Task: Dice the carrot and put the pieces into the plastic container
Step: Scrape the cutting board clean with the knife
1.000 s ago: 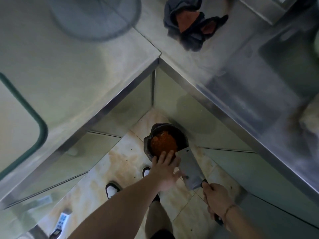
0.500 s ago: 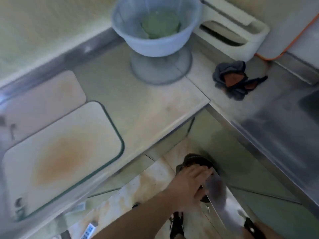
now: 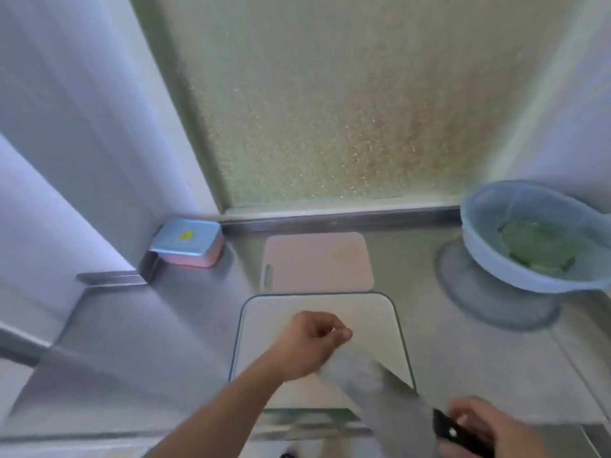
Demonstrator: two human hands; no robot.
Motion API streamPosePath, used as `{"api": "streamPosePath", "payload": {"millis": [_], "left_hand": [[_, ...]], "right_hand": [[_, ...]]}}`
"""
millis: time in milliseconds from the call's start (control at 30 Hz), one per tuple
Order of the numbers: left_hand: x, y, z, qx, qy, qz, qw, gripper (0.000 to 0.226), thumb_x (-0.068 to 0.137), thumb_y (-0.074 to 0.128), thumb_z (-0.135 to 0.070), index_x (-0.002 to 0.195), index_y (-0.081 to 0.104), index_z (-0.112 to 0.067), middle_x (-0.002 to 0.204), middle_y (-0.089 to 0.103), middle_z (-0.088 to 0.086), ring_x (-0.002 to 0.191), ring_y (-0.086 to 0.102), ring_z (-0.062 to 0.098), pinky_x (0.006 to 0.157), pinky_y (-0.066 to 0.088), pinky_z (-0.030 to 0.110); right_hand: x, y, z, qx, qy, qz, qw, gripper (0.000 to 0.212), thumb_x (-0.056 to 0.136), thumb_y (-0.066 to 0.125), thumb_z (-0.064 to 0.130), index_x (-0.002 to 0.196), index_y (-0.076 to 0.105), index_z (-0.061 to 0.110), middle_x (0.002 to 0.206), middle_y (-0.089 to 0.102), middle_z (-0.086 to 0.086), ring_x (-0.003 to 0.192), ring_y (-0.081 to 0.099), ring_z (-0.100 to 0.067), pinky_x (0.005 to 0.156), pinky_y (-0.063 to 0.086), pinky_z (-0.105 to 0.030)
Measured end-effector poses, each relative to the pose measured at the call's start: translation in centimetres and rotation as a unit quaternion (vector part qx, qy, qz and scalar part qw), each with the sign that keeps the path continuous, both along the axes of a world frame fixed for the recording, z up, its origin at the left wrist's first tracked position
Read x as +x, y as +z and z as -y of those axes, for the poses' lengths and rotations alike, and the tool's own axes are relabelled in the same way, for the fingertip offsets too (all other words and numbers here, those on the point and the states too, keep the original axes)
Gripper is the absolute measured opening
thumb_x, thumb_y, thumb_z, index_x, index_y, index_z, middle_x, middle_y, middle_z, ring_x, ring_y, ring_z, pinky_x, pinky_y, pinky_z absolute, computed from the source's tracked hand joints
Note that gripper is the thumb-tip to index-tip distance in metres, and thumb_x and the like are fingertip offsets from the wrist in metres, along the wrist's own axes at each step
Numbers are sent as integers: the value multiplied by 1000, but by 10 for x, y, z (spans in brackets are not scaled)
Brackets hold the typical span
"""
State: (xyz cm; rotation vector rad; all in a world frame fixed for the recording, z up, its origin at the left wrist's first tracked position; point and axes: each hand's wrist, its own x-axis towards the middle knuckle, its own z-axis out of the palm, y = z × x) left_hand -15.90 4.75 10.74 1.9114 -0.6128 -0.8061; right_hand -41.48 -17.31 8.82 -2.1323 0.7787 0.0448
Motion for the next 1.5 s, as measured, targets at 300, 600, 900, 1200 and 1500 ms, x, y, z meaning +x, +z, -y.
{"api": "streamPosePath", "payload": {"millis": [300, 600, 900, 1200, 1500], "left_hand": [[113, -56, -82, 25, 260, 52, 964, 8, 98, 65, -23, 105, 68, -23, 93, 69, -14, 78, 64, 5, 69, 47, 13], [80, -135, -134, 224, 78, 291, 927, 68, 44, 81, -30, 109, 61, -35, 117, 57, -10, 104, 48, 16, 71, 57, 32], [75, -133, -126, 270, 108, 237, 927, 88, 40, 80, -5, 120, 57, -33, 126, 42, -12, 102, 47, 17, 78, 48, 31], [58, -117, -115, 326, 54, 141, 933, 91, 77, 55, -2, 157, 20, -23, 156, 8, 2, 119, 30, 26, 104, 38, 30], [37, -118, -112, 330, 78, 134, 931, 94, 75, 52, 5, 158, 17, -21, 157, 3, 5, 125, 24, 28, 102, 43, 33]], "right_hand": [[238, -39, -21, -303, 58, 48, 950, 19, 86, 69, 22, 100, 71, 10, 89, 70, -9, 81, 65, -35, 65, 50, -39], [366, -86, 11, -359, 39, -135, 923, 23, 99, 46, 35, 108, 64, 26, 106, 62, -4, 103, 49, -27, 76, 29, -34], [362, -106, 23, -339, 57, -61, 937, 41, 87, 64, 31, 127, 56, 23, 129, 55, -10, 114, 44, -35, 89, 38, -44], [185, -147, -23, -332, 45, -83, 939, 85, 87, 15, 74, 138, 47, 15, 149, 35, -22, 133, 33, -42, 107, 23, -50], [172, -142, -28, -318, 91, -87, 940, 77, 95, 11, 63, 143, 38, 9, 149, 35, -25, 138, 25, -36, 108, 19, -42]]}}
